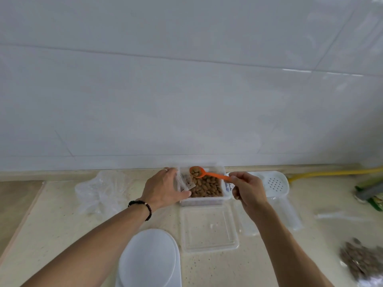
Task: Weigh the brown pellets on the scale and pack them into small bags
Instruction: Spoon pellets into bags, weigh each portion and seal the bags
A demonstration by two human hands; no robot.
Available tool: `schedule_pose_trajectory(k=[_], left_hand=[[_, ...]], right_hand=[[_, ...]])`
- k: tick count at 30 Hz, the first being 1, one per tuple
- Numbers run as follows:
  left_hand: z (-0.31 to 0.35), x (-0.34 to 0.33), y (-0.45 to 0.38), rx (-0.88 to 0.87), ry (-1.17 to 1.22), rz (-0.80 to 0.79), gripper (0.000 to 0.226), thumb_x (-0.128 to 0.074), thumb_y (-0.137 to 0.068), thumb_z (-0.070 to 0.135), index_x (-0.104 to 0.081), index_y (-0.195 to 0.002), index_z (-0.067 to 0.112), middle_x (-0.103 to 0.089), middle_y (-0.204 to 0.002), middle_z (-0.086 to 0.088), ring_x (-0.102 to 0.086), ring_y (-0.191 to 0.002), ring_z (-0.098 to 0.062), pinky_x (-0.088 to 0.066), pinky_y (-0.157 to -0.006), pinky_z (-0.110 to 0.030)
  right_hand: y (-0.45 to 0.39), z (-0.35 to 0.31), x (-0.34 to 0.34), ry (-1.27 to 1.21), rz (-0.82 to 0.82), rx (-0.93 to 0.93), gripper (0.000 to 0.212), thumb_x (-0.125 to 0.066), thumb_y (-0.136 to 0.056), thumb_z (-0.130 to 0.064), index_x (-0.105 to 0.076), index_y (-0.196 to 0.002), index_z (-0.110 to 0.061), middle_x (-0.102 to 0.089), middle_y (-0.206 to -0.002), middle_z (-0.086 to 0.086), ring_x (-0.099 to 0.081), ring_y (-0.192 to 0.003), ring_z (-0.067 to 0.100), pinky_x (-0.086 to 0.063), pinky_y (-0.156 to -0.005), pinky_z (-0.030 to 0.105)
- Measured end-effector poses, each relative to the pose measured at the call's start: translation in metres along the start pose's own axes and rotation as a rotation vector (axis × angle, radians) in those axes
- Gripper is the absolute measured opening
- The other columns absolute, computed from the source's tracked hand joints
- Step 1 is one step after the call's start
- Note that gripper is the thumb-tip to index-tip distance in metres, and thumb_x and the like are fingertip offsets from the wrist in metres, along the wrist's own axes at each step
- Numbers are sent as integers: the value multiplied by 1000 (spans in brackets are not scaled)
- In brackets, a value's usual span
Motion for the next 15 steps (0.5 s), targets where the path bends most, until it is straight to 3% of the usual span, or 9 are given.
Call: schedule_pose_trajectory(k=[4,8,12,15], left_hand=[[8,1,-2,0,13,23,52,-71,-66,62,-43,-93,28,-49,-90,12,-50,-81,-11,-35,-59,-26],[9,0,-2,-13,34,27,58,-69,-66,63,-44,-103,27,-49,-99,11,-49,-91,-11,-40,-65,-27],[4,-3,-3,14,61,22,72,-70,-64,64,-45,-118,24,-48,-111,10,-49,-100,-11,-48,-76,-32],[-2,-7,-4,30,60,17,71,-72,-60,65,-46,-114,26,-49,-109,9,-50,-100,-12,-48,-76,-32]], right_hand=[[11,-21,-19,467,-120,332,13,-61,-87,-8,-71,-84,-16,-61,-58,-7,-57,-50,12,-45,-49,25],[19,-26,-31,667,-241,584,17,-59,-87,-8,-70,-82,-19,-63,-66,-11,-56,-61,7,-41,-55,18],[13,-30,-16,591,-181,557,18,-59,-88,-7,-69,-79,-20,-60,-59,-21,-56,-58,0,-38,-54,11],[3,-24,-9,472,-46,422,19,-59,-89,-8,-69,-80,-21,-61,-57,-13,-56,-51,7,-44,-51,21]])
Point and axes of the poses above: each hand's wrist, its own y-axis away from the middle knuckle, its own x-axis out of the back of the hand, z = x × y, the point moved 1 cm from there along -y, towards the middle knuckle
